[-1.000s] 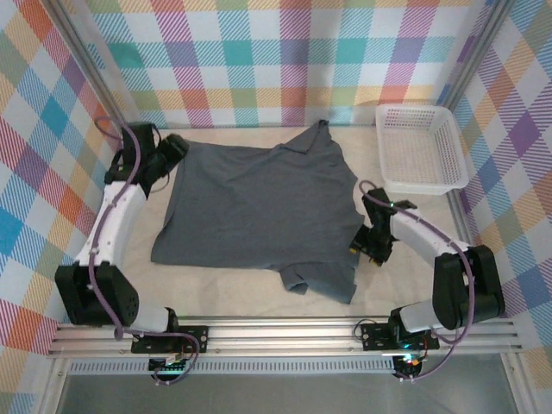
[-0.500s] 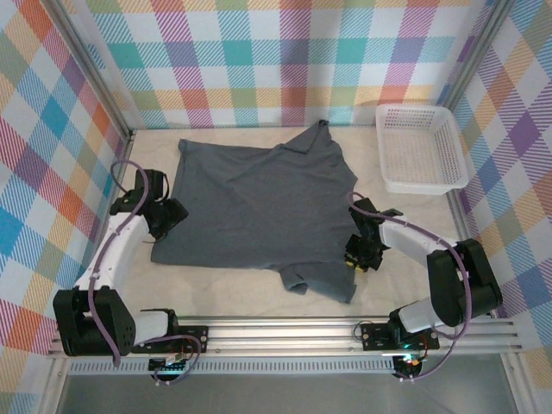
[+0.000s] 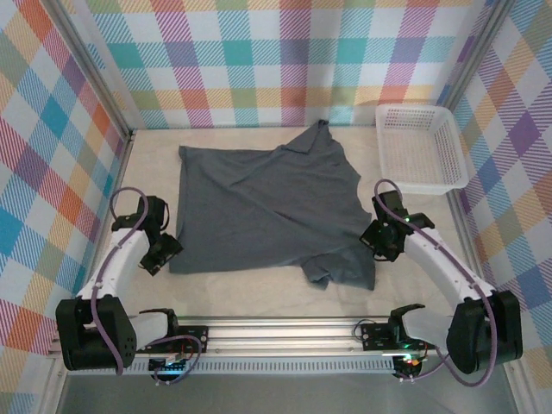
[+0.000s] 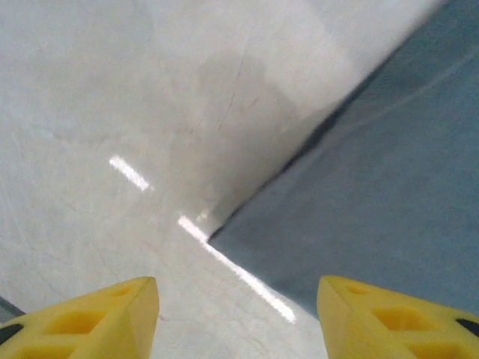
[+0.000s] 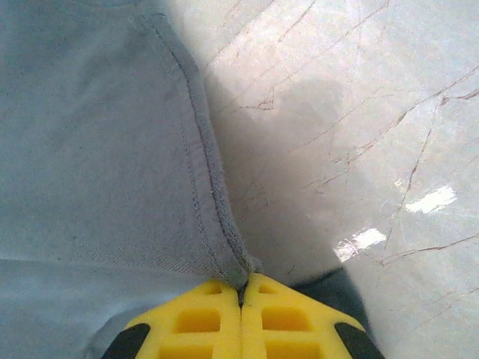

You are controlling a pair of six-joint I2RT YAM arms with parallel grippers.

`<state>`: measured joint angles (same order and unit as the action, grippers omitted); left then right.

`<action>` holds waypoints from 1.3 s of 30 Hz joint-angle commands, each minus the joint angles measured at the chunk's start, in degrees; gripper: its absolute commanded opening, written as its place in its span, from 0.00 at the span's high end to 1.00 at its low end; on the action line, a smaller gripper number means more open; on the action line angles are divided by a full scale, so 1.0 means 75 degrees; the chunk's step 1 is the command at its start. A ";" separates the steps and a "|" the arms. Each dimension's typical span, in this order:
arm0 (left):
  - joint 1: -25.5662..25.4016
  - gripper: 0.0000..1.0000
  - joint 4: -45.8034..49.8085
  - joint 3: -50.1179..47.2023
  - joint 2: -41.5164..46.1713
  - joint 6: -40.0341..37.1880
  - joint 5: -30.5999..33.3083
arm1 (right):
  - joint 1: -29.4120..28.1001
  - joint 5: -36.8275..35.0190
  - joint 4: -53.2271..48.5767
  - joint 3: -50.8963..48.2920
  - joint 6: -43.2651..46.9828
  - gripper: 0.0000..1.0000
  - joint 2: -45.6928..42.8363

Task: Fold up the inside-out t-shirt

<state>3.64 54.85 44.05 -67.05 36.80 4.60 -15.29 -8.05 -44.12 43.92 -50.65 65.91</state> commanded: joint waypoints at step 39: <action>0.0276 0.61 -0.2263 0.0029 -0.1932 0.0324 -0.0690 | 0.0012 0.0160 -0.0201 -0.0114 0.0239 1.00 0.0093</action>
<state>5.15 38.13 45.01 -80.75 39.33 0.30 -15.29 -6.87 -44.25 43.75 -48.84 67.22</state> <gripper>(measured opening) 0.408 0.048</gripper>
